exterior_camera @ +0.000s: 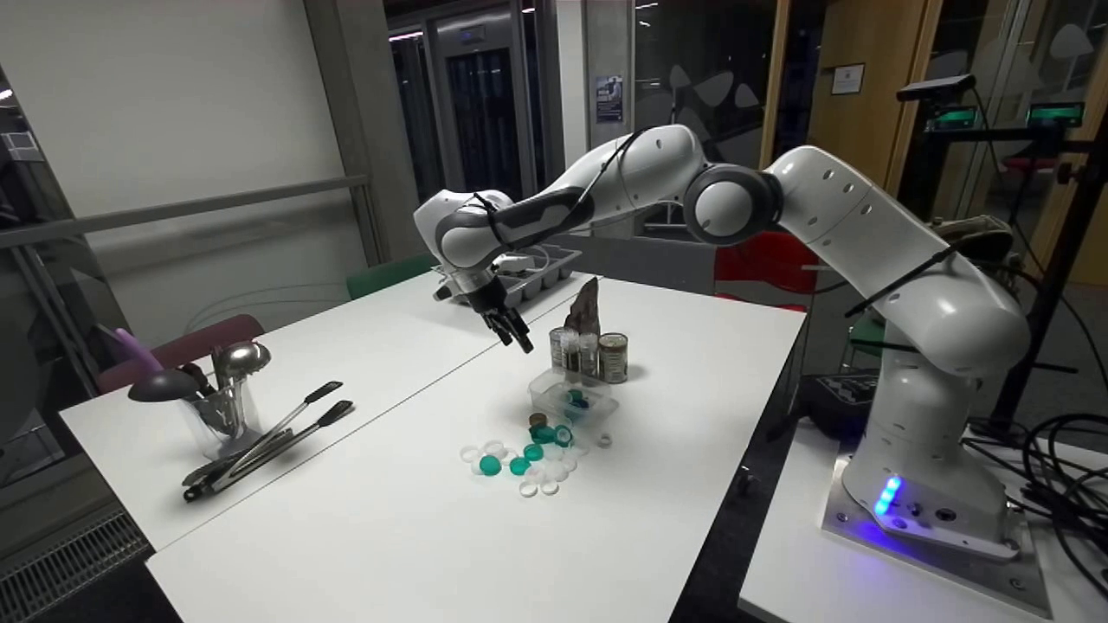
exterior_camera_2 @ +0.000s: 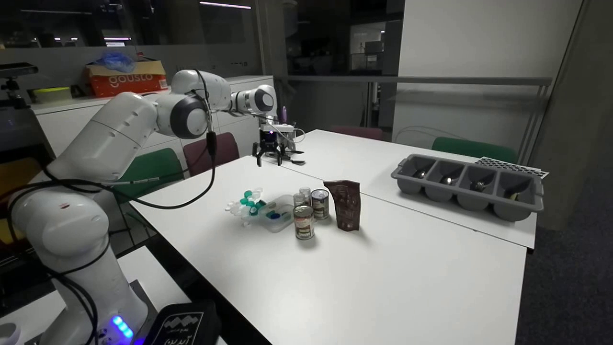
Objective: Put one blue cap in the transparent bowl
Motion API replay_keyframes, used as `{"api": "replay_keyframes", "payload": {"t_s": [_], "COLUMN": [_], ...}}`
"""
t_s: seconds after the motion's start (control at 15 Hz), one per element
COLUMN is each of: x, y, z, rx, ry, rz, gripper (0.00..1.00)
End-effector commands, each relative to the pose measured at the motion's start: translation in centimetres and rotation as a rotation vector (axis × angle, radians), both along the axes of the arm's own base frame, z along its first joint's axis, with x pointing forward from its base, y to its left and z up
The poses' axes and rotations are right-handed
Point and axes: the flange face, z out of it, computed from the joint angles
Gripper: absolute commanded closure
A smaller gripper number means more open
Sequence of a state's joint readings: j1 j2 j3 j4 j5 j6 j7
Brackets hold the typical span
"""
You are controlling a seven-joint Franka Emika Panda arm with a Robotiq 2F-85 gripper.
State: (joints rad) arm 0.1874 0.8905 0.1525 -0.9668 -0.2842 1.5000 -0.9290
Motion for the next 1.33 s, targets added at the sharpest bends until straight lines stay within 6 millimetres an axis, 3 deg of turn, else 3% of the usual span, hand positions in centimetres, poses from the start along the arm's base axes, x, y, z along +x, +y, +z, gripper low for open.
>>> {"api": "replay_keyframes", "payload": {"t_s": [0.0, 0.13, 0.73, 0.93, 1.27], "x": [0.0, 0.2, 2.6, 2.2, 0.0], "y": [0.0, -0.2, 0.0, 0.3, 1.5], "z": [0.1, -0.4, -8.7, -10.9, -12.2], "rx": [0.0, 0.0, 0.106, 0.137, 0.122], "ry": [-0.001, -0.001, -0.052, -0.006, 0.121], "rz": [0.0, 0.014, 0.237, 0.29, 0.29], "gripper": [0.0, 0.0, 0.0, 0.0, 0.0]}}
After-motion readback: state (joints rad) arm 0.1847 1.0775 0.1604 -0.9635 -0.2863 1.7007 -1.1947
